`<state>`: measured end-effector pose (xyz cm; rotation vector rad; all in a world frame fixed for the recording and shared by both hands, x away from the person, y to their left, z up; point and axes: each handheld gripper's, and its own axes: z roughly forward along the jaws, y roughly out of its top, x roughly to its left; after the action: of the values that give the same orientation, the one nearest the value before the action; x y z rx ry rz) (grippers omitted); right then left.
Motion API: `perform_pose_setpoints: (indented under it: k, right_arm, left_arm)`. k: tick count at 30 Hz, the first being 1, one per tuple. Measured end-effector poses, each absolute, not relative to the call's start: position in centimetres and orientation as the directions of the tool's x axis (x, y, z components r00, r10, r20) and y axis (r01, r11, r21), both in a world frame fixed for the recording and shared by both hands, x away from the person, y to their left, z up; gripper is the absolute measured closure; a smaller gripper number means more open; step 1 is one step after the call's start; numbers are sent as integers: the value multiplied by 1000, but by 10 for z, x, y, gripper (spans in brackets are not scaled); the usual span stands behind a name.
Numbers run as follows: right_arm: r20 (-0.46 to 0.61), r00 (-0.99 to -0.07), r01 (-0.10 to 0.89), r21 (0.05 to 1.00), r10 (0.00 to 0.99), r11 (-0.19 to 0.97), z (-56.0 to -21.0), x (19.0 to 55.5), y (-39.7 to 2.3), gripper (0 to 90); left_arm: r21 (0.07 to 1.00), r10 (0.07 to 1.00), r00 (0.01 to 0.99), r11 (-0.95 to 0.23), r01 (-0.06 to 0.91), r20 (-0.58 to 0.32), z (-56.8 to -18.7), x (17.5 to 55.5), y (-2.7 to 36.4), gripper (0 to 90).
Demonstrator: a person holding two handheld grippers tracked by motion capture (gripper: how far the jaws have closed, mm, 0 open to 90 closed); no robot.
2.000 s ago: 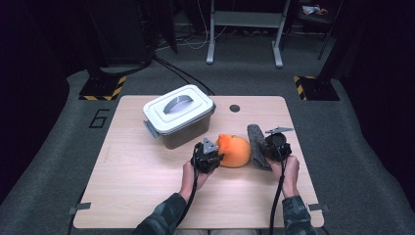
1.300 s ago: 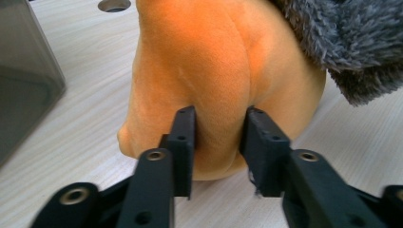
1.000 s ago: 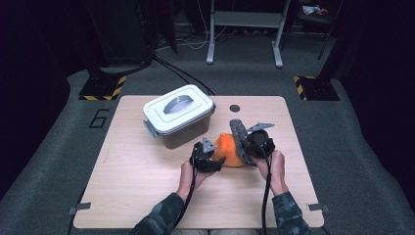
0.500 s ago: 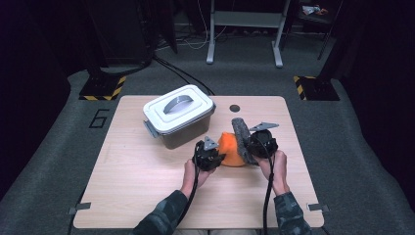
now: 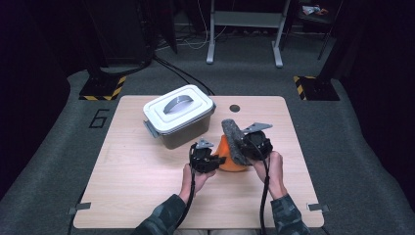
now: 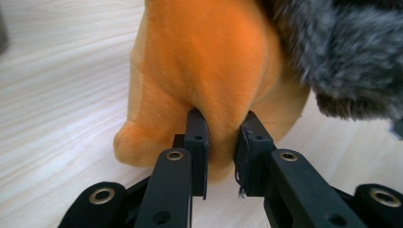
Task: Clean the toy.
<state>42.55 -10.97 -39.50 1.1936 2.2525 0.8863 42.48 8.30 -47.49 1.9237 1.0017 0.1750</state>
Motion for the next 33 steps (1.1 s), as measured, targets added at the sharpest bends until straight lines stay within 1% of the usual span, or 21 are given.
perform_pose_setpoints:
  k: [2, 4, 5, 7, 8, 9, 11, 12, 14, 15, 18, 19, 21, 28, 33]
  right_arm:
    - [-103, -523, 562, 704, 846, 434, -401, 428, -104, 753]
    - [-91, -518, 567, 707, 850, 421, -406, 433, -103, 755]
    - [-89, -518, 569, 706, 850, 421, -407, 435, -103, 756]
    - [-81, -515, 576, 705, 853, 414, -410, 437, -102, 758]
    - [-83, -518, 574, 704, 851, 418, -411, 438, -103, 758]
    - [-86, -521, 570, 706, 849, 421, -412, 440, -103, 759]
    - [-79, -520, 571, 708, 850, 416, -414, 441, -104, 760]
    - [-76, -519, 574, 707, 851, 413, -415, 442, -103, 760]
    - [-78, -520, 573, 707, 851, 415, -415, 443, -102, 760]
    - [-87, -530, 567, 704, 844, 428, -415, 444, -102, 760]
    - [-81, -519, 572, 707, 851, 416, -417, 444, -100, 760]
    - [-82, -517, 571, 708, 852, 415, -417, 444, -100, 761]
    - [-84, -519, 562, 716, 850, 414, -417, 445, -100, 764]
    - [-84, -511, 563, 719, 855, 407, -416, 445, -101, 767]
    - [-77, -492, 573, 721, 867, 390, -414, 444, -108, 766]
  left_arm:
    - [790, 718, 653, -246, 561, -240, -476, 424, 81, 759]
    - [792, 726, 657, -274, 546, -201, -477, 424, 81, 728]
    - [797, 736, 657, -295, 527, -162, -477, 424, 79, 703]
    - [793, 743, 659, -327, 514, -121, -475, 422, 77, 634]
    - [793, 745, 663, -362, 490, -69, -474, 421, 75, 583]
    - [799, 751, 658, -365, 478, -50, -474, 420, 73, 527]
    - [796, 759, 650, -409, 446, 26, -471, 418, 70, 447]
    - [794, 754, 655, -427, 432, 49, -470, 417, 69, 423]
    - [786, 737, 670, -466, 406, 91, -470, 418, 66, 442]
    - [784, 727, 680, -476, 399, 96, -471, 419, 65, 500]
    - [776, 718, 687, -495, 391, 111, -475, 420, 61, 661]
    - [778, 720, 684, -495, 385, 120, -476, 420, 60, 699]
    - [781, 724, 681, -488, 390, 113, -477, 421, 60, 736]
    - [784, 737, 673, -453, 423, 63, -478, 424, 64, 751]
    - [789, 740, 670, -446, 422, 60, -478, 425, 64, 750]
